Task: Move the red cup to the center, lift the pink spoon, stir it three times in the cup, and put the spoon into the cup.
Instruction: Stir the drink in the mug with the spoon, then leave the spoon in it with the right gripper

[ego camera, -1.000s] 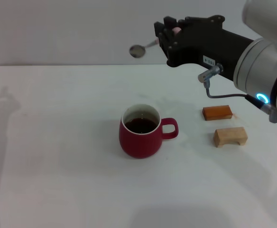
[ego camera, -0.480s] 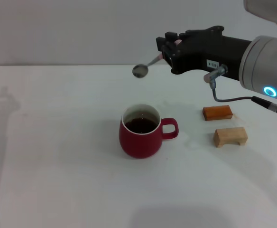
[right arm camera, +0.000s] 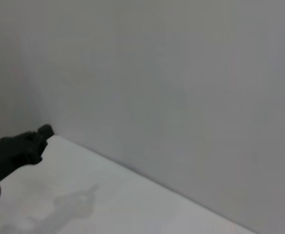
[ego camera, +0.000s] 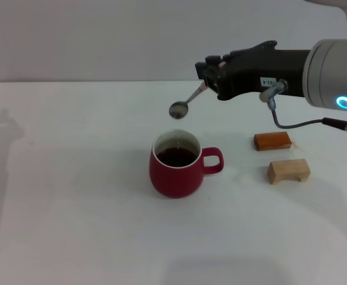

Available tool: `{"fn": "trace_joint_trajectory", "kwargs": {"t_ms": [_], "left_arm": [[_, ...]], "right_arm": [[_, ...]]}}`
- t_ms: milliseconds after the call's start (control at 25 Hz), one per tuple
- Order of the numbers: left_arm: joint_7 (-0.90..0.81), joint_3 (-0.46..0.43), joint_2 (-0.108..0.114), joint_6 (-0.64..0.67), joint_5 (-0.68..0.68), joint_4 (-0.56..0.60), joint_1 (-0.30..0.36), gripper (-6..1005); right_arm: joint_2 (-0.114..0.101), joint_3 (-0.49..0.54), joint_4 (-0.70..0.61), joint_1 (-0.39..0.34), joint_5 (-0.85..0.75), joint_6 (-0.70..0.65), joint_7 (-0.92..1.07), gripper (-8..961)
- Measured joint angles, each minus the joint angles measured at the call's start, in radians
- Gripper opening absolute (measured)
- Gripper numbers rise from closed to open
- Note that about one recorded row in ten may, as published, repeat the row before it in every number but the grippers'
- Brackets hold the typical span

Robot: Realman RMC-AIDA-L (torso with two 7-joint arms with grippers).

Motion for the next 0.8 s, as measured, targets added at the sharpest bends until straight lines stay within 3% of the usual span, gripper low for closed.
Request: {"fn": "trace_joint_trajectory", "kwargs": {"t_ms": [360, 800], "left_arm": [[-0.002, 0.000, 0.000, 0.005, 0.000, 0.000, -0.001, -2], [-0.009, -0.003, 0.000, 0.006, 0.000, 0.000, 0.006, -2]], "right_arm": [[-0.001, 0.016, -0.062, 0.059, 0.017, 0.056, -0.002, 133], [0.001, 0.035, -0.245, 0.172, 0.064, 0.099, -0.036, 133]]}}
